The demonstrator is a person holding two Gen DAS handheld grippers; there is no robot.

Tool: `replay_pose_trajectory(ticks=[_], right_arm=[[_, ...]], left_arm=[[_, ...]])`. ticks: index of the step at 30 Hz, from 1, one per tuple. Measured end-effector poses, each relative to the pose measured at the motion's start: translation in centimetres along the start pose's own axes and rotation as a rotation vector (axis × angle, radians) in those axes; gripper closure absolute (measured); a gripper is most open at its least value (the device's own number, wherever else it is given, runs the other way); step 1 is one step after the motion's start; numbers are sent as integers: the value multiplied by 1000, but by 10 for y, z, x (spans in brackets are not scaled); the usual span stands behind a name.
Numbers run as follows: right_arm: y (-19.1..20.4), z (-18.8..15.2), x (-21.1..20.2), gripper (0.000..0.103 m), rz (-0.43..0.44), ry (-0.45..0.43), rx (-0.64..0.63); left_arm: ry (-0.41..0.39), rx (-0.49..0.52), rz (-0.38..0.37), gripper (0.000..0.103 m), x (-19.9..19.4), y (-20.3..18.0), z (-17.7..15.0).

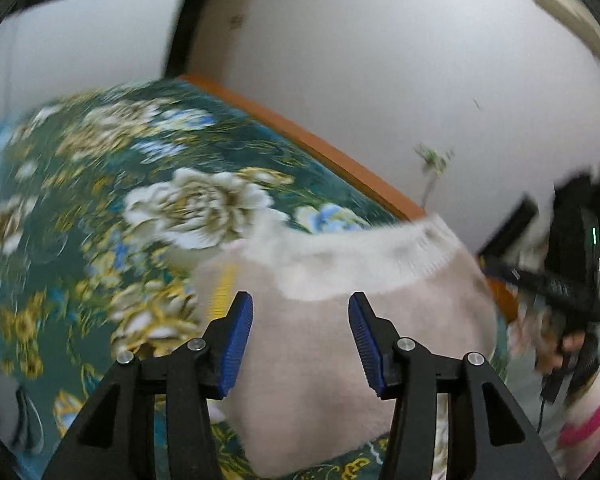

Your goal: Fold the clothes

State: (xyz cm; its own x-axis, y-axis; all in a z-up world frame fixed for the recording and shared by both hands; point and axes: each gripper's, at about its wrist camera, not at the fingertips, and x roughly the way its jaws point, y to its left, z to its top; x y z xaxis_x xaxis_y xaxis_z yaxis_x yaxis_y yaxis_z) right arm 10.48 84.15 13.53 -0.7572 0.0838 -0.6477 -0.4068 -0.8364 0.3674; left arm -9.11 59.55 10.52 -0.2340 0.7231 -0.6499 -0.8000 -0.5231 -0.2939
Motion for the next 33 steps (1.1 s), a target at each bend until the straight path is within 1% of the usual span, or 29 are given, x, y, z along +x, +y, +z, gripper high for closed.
replay_pose_trajectory(ticks=[2,4,7,10,12,16,18,20,23,27,29,30,32,33], right_arm=[[6,2,12,62,-49,13,-39],[-3,7,25,62,-116,16,-24],[-25,9,42,64,-101,43,61],[-41,8,55,63,-98,66,115],[-50,8,61,63,-96,75,147],[-60,7,72,65,-120,93,178],[-55,6,70,65,-136,94,173],[-44,7,59,63,-145,80,148],[-19,1,35,62,-118,44,76],[3,-22,16,62,-104,49,29],[8,-32,17,62,-113,65,12],[8,-35,20,62,-132,77,6],[6,-39,28,62,-164,98,10],[5,-40,28,62,-162,95,27]], left_arm=[[17,20,17,52,13,0,-4],[31,-12,21,52,25,9,-6],[53,-88,1,52,41,25,-9],[65,-126,-20,52,53,33,-10],[75,-134,-26,52,60,35,-12],[95,-124,1,52,69,31,-14],[95,-123,16,52,65,27,-13],[82,-121,12,52,52,25,-12],[49,-106,-5,52,28,19,-15],[56,-26,-12,52,12,2,-27],[81,-6,7,52,17,-2,-32],[99,-8,19,52,21,-2,-34],[117,-42,26,52,28,3,-37],[116,-54,26,52,28,5,-39]])
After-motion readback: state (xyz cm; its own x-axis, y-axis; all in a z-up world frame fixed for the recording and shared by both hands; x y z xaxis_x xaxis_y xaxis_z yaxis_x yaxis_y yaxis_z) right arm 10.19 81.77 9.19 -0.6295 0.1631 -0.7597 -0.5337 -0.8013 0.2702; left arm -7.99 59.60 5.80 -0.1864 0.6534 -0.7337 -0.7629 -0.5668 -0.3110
